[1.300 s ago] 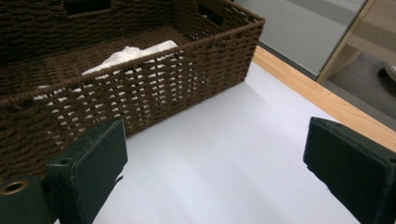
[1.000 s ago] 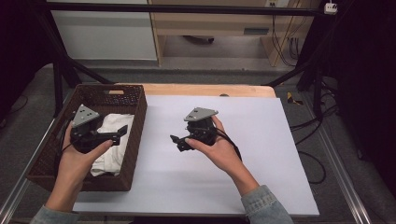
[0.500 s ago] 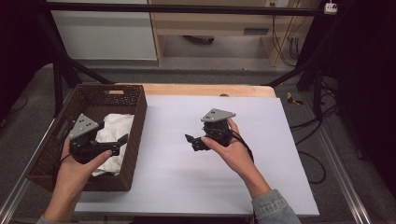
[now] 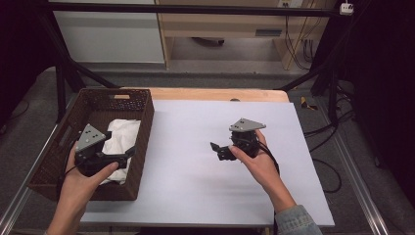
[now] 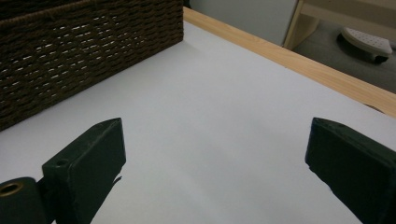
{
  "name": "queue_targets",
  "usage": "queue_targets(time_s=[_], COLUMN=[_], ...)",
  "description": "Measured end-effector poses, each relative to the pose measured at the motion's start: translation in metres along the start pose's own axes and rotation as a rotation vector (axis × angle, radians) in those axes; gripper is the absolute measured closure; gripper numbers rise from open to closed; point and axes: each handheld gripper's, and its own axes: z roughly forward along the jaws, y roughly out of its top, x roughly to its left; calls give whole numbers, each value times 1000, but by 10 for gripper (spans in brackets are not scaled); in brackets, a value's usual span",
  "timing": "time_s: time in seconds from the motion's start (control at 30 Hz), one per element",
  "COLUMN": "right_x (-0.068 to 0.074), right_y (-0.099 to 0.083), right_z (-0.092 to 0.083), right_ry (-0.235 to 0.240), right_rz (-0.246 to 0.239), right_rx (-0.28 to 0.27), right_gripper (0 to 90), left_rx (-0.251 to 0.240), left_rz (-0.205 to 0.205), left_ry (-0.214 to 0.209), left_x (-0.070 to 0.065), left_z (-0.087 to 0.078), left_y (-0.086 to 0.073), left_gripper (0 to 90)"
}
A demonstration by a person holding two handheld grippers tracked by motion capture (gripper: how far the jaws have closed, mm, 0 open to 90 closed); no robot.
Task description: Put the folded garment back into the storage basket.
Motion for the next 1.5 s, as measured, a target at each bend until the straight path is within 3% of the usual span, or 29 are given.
queue_targets(time_s=[0.77,1.1,1.5], right_x=[-33,-42,-50], right_y=[-36,-54,-65], right_z=[-34,-48,-63], right_ry=[-76,-102,-122], right_rz=[84,105,136], right_rx=[-49,-47,-65], right_gripper=[54,53,50], left_rx=[-8,1,10], left_rz=[-11,-19,-19], left_ry=[-13,-30,-19], left_x=[-6,-6,-5], left_z=[-6,-6,-7], left_y=[-13,-18,-23], left_gripper=[58,58,59])
